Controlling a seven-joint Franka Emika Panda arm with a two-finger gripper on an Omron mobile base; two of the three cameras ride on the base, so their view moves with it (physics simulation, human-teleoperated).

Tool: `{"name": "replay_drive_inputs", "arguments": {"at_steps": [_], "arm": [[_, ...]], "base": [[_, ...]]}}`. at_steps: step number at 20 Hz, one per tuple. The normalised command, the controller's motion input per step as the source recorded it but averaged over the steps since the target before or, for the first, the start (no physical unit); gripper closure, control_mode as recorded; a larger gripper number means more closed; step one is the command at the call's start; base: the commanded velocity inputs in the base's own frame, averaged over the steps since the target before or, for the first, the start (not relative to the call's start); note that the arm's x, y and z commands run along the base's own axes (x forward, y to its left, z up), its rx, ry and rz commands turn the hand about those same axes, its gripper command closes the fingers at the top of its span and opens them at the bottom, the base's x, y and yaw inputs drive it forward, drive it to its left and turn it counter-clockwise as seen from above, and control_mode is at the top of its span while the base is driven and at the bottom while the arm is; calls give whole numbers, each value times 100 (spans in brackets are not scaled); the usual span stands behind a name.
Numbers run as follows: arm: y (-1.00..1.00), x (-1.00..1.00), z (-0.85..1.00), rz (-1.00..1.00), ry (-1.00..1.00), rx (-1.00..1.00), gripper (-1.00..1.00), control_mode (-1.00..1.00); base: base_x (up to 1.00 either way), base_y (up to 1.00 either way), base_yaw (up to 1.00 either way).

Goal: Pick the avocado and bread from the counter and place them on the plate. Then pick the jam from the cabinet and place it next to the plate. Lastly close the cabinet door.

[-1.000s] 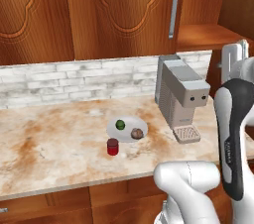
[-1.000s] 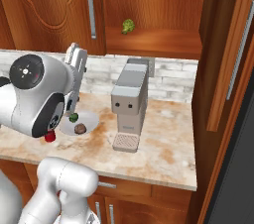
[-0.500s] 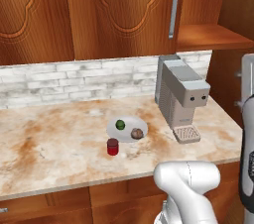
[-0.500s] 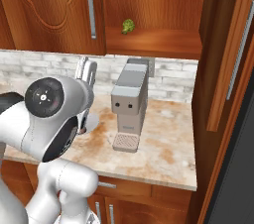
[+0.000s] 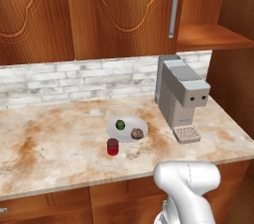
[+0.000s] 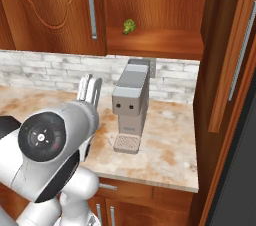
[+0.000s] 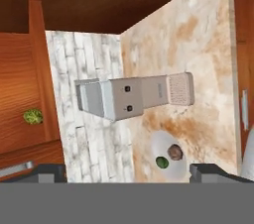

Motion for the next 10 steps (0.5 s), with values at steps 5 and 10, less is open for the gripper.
{"name": "replay_drive_inputs", "arguments": {"at_steps": [5,10], "arm": [[-41,-55,-26,0,-18,1,-100,-100],[-28,-34,-7,-4,0,4,-100,-100]], "base": [[0,0,0],[0,0,0]]}}
